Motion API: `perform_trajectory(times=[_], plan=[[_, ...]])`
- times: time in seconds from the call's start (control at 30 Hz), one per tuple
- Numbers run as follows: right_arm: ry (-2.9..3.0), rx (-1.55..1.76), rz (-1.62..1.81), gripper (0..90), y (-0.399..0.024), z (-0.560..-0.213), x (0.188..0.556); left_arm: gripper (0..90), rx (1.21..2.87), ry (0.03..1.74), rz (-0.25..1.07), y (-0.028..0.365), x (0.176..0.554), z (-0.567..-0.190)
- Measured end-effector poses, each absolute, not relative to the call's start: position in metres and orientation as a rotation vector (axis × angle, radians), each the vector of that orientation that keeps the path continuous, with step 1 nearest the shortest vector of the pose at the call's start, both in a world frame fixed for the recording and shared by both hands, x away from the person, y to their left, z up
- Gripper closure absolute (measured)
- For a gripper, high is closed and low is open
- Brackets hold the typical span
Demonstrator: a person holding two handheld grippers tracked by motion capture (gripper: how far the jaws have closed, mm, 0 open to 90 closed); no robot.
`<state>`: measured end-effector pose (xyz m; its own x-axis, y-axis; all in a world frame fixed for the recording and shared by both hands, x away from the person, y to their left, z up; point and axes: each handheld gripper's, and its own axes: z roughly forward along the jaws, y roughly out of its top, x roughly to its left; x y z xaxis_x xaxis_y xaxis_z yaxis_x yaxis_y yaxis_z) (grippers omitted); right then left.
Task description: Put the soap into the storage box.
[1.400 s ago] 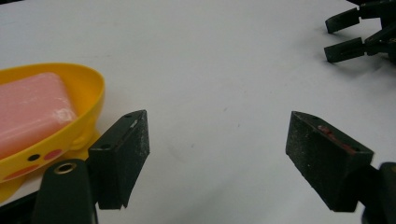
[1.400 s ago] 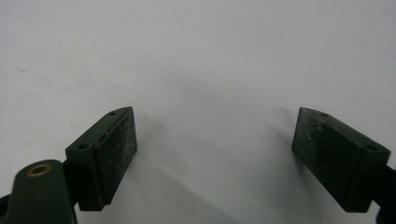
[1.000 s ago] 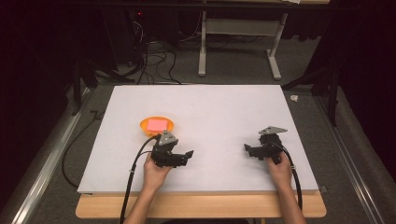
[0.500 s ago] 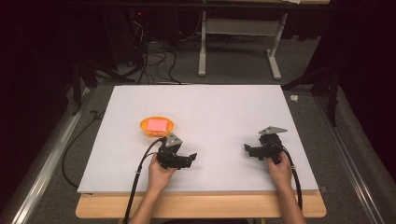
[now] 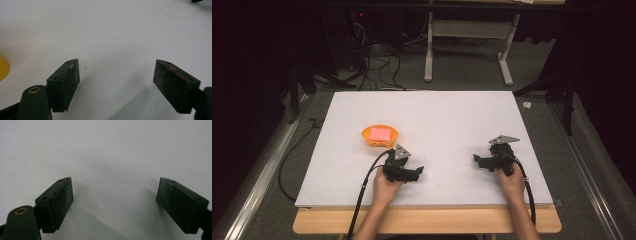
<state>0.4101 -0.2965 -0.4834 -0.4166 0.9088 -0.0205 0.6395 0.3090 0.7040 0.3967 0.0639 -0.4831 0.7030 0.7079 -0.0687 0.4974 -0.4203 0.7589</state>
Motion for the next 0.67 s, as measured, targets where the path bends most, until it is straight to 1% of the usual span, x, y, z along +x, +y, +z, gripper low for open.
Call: perform_trajectory(times=[0.2,0.3,0.67], plan=[[2.165,1.379,0.875,14.6,-0.2963,-0.4833,0.41,21.6,2.13,0.92,0.36,0.0613,0.3959,-0.4853],[2.165,1.379,0.875,14.6,-0.2963,-0.4833,0.41,21.2,2.154,0.924,0.399,0.0576,0.3951,-0.4864],[2.164,1.381,0.876,14.6,-0.2962,-0.4833,0.4099,20.6,2.15,0.933,0.388,0.0583,0.396,-0.4868]])
